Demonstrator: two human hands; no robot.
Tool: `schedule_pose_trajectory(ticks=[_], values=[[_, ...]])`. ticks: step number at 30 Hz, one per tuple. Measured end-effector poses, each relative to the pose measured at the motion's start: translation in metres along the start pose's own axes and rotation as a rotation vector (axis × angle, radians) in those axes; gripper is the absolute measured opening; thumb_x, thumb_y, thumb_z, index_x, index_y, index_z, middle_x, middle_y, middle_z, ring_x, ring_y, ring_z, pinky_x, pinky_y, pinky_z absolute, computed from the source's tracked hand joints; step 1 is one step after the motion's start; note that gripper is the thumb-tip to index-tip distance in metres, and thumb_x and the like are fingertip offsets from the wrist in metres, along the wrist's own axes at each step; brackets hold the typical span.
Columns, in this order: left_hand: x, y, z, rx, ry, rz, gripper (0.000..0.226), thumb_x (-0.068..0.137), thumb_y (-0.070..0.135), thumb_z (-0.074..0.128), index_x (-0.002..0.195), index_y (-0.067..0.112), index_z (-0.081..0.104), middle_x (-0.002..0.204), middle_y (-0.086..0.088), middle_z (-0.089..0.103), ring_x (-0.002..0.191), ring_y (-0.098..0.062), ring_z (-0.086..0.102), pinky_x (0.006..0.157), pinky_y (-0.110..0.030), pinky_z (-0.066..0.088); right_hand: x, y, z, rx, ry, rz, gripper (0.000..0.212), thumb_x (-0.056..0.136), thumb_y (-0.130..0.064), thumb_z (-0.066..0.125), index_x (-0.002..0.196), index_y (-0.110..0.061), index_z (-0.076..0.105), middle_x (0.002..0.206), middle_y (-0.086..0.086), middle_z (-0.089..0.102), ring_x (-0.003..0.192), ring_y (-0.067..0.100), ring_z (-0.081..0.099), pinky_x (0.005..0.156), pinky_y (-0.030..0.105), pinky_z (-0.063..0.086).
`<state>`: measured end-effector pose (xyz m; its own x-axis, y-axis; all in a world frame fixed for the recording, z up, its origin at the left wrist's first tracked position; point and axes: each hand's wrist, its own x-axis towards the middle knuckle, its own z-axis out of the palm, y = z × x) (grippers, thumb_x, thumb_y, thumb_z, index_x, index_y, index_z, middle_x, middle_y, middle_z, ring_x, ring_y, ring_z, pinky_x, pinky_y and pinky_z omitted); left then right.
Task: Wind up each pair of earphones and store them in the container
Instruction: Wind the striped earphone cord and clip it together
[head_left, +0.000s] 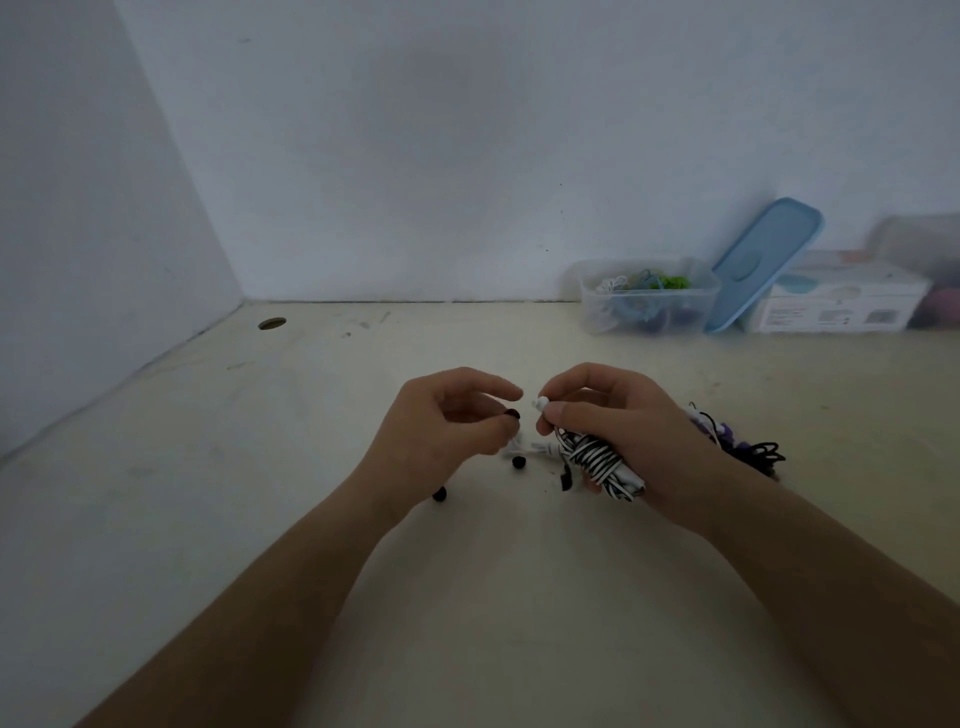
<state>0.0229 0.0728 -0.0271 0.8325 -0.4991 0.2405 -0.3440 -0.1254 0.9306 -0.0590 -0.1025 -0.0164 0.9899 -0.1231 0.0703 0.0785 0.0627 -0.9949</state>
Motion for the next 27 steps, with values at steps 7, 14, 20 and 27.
schedule_pose_trajectory(ticks=[7, 14, 20, 27], values=[[-0.0045, 0.0016, 0.0029, -0.142, -0.023, -0.022, 0.019, 0.080, -0.003, 0.075, 0.098, 0.003, 0.074, 0.089, -0.016, 0.076, 0.085, -0.029, 0.073, 0.082, -0.037, 0.061, -0.0036, -0.0014, 0.0029, 0.010, -0.007, -0.025, 0.005, 0.089, 0.004, 0.064, 0.093, 0.001, 0.066, 0.083, 0.018, 0.070, 0.052, 0.010, 0.064, 0.046, 0.016, 0.049], [-0.0069, 0.0060, 0.0078, -0.187, -0.029, -0.029, 0.016, 0.076, -0.004, 0.075, 0.090, 0.004, 0.072, 0.074, -0.005, 0.074, 0.069, -0.015, 0.071, 0.065, -0.023, 0.056, -0.0031, 0.0013, 0.0028, -0.034, -0.014, -0.039, 0.006, 0.087, 0.003, 0.067, 0.091, -0.001, 0.067, 0.078, 0.013, 0.070, 0.054, 0.009, 0.064, 0.047, 0.016, 0.049], [-0.0083, 0.0067, 0.0074, -0.222, -0.018, -0.044, 0.019, 0.076, -0.001, 0.077, 0.093, 0.007, 0.071, 0.076, -0.009, 0.073, 0.070, -0.016, 0.070, 0.066, -0.023, 0.056, -0.0012, 0.0034, 0.0005, -0.046, -0.007, -0.046, 0.007, 0.085, 0.002, 0.070, 0.092, -0.001, 0.068, 0.083, 0.019, 0.072, 0.066, 0.017, 0.068, 0.059, 0.020, 0.054], [-0.0091, 0.0066, 0.0059, -0.241, -0.034, -0.063, 0.028, 0.068, 0.012, 0.078, 0.095, 0.006, 0.073, 0.085, -0.015, 0.076, 0.078, -0.024, 0.073, 0.074, -0.030, 0.060, 0.0009, 0.0053, -0.0020, -0.057, 0.011, -0.054, 0.008, 0.085, 0.001, 0.070, 0.091, -0.003, 0.069, 0.084, 0.021, 0.072, 0.070, 0.018, 0.068, 0.061, 0.021, 0.053]])
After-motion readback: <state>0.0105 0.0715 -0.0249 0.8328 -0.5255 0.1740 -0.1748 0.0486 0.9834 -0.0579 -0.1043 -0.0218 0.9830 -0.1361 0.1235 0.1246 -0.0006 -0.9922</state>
